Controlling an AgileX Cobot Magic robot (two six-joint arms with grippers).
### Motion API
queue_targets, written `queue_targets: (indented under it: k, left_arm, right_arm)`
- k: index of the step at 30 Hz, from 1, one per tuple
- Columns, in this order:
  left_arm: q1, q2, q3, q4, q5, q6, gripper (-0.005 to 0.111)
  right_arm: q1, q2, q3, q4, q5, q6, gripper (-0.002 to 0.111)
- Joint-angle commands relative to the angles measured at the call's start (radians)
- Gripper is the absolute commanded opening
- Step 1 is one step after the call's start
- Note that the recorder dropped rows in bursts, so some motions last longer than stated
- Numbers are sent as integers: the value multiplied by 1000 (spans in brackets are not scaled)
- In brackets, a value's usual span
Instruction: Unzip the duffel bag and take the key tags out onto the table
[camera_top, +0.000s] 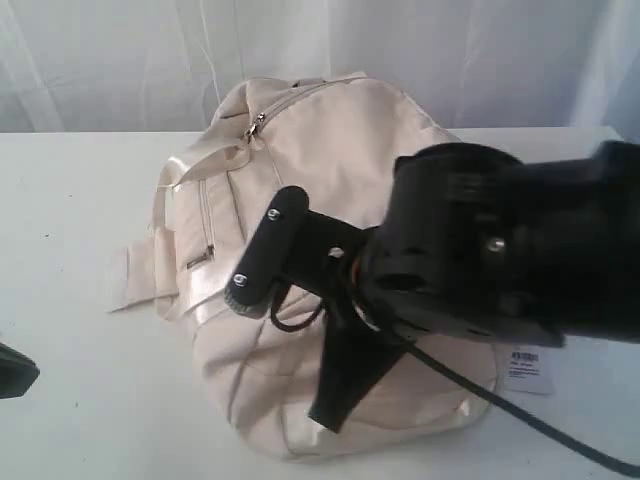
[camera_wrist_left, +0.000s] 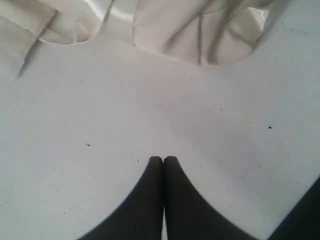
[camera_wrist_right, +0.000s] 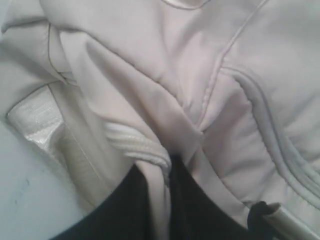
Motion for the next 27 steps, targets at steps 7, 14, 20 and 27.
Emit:
queue_targets:
  k: [7,14,20,27]
  left_arm:
    - [-5,-3,7,-18,-11,2,0]
    - [-1,52,40,-17,-246,-80,0]
    - [62,352,-223,-39,-198,-124,0]
    - [79,750,-605,-100,-184,-117,0]
  right_arm:
    - [-87,-328,310,-76,230,110,0]
    - [-87,-402,312,-57,108,157,55]
    - [-87,-493,285,-57,103,159,69]
    - [-87,-628,282,-53,83,216,69]
